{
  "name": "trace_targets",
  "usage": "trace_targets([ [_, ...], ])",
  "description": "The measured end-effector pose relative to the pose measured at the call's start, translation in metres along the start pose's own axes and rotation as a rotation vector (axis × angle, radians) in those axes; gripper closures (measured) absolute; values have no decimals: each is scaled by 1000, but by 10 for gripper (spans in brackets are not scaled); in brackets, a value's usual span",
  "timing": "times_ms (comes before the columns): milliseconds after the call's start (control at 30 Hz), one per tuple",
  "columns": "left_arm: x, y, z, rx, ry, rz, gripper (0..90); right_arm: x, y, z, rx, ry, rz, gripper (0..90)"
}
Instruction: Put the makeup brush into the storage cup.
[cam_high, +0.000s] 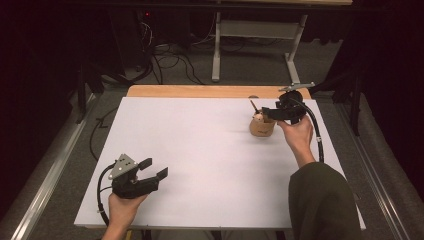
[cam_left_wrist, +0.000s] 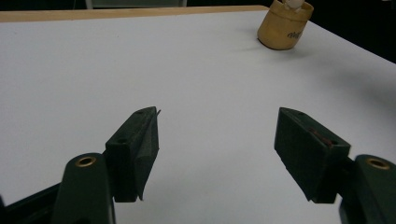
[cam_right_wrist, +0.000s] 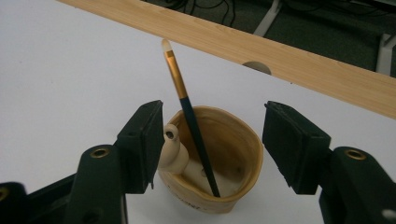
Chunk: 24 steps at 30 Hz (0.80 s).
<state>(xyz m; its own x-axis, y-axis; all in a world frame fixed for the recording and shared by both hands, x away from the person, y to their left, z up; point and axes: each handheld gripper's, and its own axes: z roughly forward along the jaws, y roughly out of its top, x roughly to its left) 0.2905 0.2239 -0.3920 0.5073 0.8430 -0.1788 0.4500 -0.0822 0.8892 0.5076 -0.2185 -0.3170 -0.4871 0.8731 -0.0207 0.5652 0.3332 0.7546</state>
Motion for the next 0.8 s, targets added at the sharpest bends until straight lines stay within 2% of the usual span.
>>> trace_targets([
  [133,0,0,1,-1,-2,2,312,2,-1,-4,-12,-15,-2,349],
  [300,-1,1,2,0,-7,5,312,6,-3,-9,-26,-24,-6,348],
  [800,-1,3,5,1,-17,11,312,11,-5,-26,-54,1,-24,351],
])
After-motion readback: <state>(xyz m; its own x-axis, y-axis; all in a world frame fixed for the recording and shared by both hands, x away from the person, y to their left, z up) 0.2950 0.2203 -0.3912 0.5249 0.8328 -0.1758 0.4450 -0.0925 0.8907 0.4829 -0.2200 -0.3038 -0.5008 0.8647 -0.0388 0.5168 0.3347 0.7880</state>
